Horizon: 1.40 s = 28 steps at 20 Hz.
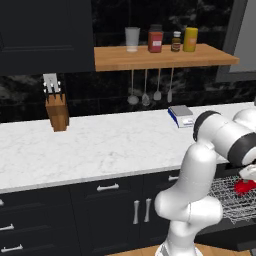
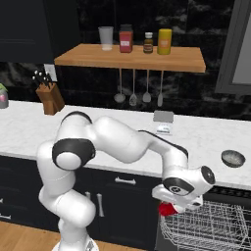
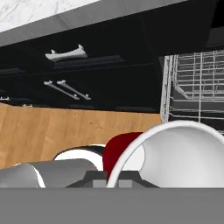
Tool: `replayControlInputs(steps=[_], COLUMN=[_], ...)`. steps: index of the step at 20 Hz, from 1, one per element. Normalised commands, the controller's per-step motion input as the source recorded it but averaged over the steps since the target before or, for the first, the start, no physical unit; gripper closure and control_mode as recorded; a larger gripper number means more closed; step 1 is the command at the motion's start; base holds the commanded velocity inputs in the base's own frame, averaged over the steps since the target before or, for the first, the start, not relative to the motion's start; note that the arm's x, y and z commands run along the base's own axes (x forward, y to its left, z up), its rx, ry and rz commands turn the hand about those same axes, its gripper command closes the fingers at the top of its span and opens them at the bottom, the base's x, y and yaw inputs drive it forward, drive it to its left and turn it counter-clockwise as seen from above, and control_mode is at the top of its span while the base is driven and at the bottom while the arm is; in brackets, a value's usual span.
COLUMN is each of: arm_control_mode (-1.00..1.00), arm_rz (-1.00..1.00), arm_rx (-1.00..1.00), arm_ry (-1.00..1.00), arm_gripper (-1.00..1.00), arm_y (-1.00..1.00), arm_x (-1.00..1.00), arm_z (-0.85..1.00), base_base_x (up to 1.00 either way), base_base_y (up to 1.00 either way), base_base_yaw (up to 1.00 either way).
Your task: Pick up the cup and bowl from the counter, place them in the dishwasher, and close the dishwasher door.
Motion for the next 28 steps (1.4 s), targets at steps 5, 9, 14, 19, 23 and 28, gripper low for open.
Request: replayControlInputs(steps=[5, 9, 14, 19, 23, 28], arm_control_mode=[-1.00, -1.00, -1.00, -1.00, -1.00, -1.00], arm_rz=[0.13, 0.08, 0.01, 0.00, 0.00, 0.00], arm_rx=[0.16, 0.07, -0.03, -0.10, -0.01, 0.00], arm_ry=[-0.26, -0.46, -0.14, 0.03, 0.12, 0.12], arm_gripper=[1.00, 1.00, 1.00, 1.00, 1.00, 1.00], arm_y=[-0.41, -0.38, -0.19, -0.08, -0.19, -0.15], arm_x=[-0.30, -0.13, 0.09, 0.24, 0.20, 0.26], arm_z=[-0.36, -0.37, -0.40, -0.38, -0.31, -0.43], base_base_x=[0.00, 0.00, 0.00, 0.00, 0.00, 0.00], base_base_y=[0.00, 0.00, 0.00, 0.00, 0.00, 0.00], base_base_yaw=[0.00, 0.00, 0.00, 0.00, 0.00, 0.00])
